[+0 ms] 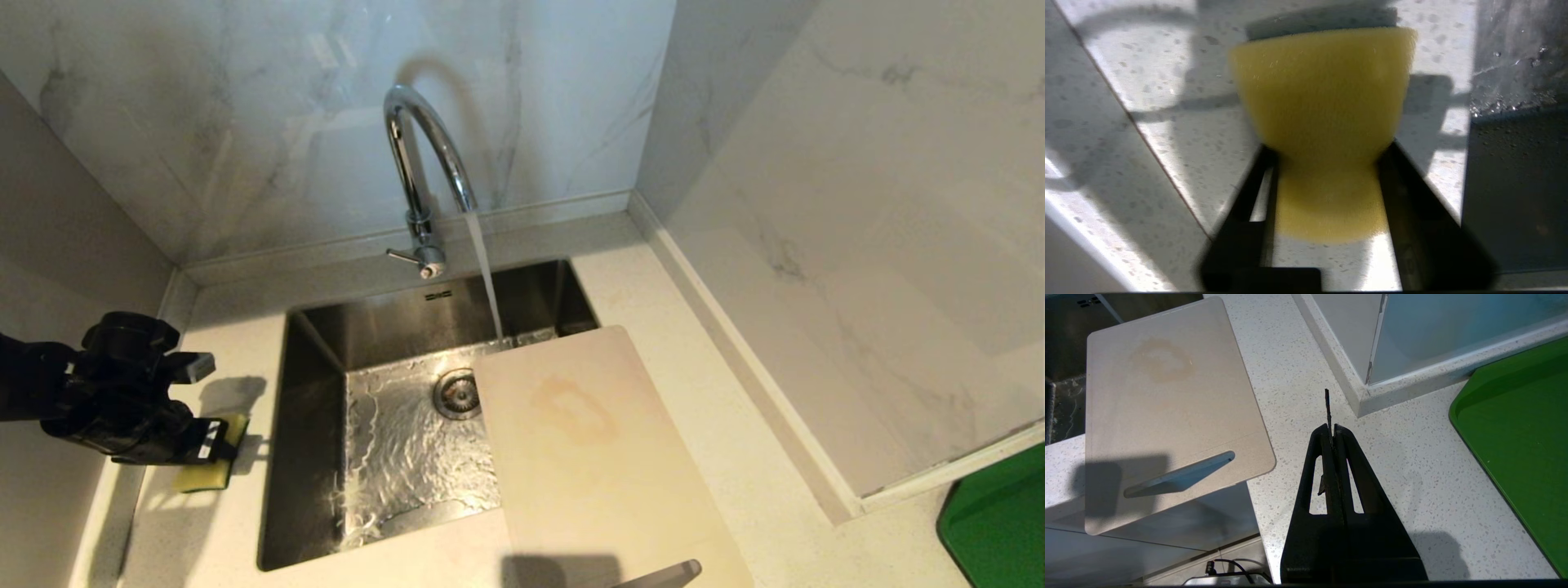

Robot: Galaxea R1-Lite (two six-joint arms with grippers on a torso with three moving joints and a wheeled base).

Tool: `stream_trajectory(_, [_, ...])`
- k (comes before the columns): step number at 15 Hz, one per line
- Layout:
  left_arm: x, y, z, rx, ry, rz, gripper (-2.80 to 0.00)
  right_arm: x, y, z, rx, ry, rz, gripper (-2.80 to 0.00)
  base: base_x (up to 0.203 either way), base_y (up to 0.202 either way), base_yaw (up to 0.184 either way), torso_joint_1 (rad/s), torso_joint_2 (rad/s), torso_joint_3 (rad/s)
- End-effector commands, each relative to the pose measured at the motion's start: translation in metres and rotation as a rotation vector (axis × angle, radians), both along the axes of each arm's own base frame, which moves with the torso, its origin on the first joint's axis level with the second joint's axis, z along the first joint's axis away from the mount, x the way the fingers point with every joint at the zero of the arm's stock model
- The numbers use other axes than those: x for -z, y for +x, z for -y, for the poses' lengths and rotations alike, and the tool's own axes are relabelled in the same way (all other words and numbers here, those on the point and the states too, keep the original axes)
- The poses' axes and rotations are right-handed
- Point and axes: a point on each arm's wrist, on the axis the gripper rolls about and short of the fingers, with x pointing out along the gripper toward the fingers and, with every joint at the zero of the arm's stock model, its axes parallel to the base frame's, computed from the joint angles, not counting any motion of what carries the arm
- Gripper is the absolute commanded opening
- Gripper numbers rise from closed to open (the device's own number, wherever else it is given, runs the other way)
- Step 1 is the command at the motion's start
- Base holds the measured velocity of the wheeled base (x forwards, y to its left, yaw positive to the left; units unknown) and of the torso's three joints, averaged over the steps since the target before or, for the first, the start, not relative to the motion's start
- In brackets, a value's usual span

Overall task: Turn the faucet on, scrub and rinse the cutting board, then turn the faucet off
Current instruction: Pick up the cleaning cloth

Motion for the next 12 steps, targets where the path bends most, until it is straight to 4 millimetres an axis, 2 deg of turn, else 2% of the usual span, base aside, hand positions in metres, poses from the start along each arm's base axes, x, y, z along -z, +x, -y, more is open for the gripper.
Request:
stream_trajectory(1, [-0.001, 0.0, 0.0, -0.001, 0.004, 0.005, -2.8, 0.0, 0.0, 0.0, 0.001, 0.0, 0.001, -2.8, 0.0, 0.0, 0.0, 0.0, 0.0, 0.0])
stream_trajectory(6, [-0.011, -0.004, 0.001, 0.0, 0.007, 0.031, -2.8, 0.0, 0.0, 0.0, 0.0, 0.0, 0.003, -2.8, 0.0, 0.0, 0.0, 0.0, 0.0, 0.0])
stream_trajectory(9, [-0.043, -0.019, 0.002, 0.016, 0.025, 0.123, -2.8, 0.0, 0.0, 0.0, 0.0, 0.0, 0.003, -2.8, 0.0, 0.0, 0.0, 0.0, 0.0, 0.0])
stream_trajectory(12, [-0.074, -0.051, 0.009, 0.13, 0.093, 0.209, -2.8, 0.0, 0.0, 0.0, 0.0, 0.0, 0.003, -2.8, 0.0, 0.0, 0.0, 0.0, 0.0, 0.0])
